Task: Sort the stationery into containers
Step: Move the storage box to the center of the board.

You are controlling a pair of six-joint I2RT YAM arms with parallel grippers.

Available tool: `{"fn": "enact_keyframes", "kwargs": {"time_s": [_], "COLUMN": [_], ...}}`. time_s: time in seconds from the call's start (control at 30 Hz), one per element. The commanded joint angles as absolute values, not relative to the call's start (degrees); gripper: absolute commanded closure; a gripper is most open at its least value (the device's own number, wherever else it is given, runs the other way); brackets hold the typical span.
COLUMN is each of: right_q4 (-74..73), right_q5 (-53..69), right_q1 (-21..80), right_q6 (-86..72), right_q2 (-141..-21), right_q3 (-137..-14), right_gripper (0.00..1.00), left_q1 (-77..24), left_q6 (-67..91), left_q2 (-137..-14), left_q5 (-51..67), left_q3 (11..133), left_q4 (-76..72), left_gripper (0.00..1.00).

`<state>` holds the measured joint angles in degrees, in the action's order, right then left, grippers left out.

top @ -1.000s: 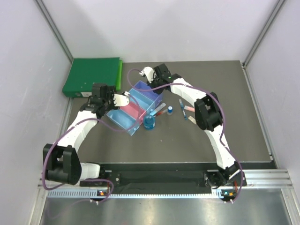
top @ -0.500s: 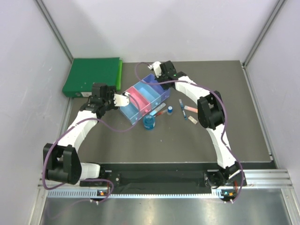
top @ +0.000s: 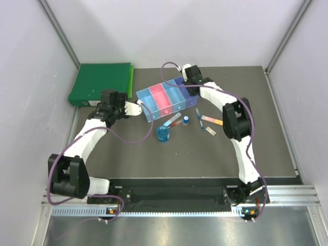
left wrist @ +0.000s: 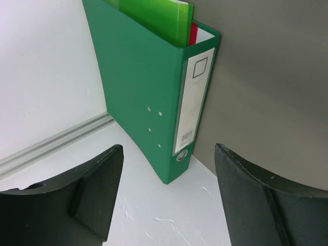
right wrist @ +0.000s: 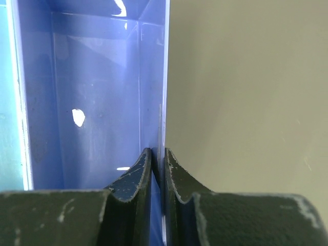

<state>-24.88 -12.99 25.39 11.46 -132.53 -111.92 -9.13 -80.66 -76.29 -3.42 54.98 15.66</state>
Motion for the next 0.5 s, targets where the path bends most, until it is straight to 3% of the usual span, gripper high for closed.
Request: {"fn": "enact_keyframes", "kwargs": {"time_s": [0.0,0.47], "right_q4": [-25.49,-28.12], "right_q5": [-21.88,-20.30], "right_q1": [23.12,23.11], "right_q6": [9.85,4.13], "right_q2": [-125.43,-118.83], "right_q3": [-108.46,-96.69], "right_gripper": [1.00,1.00], "left_q1": [-8.79,-8.70], "left_q6": [-82.00,-85.17], "left_q2": [-76.90,-77.96], "left_q5": [-1.58,1.76], "left_q3": [57.92,59.06], "left_q4": [14.06,13.71], "left_gripper": [0.23,0.23]}}
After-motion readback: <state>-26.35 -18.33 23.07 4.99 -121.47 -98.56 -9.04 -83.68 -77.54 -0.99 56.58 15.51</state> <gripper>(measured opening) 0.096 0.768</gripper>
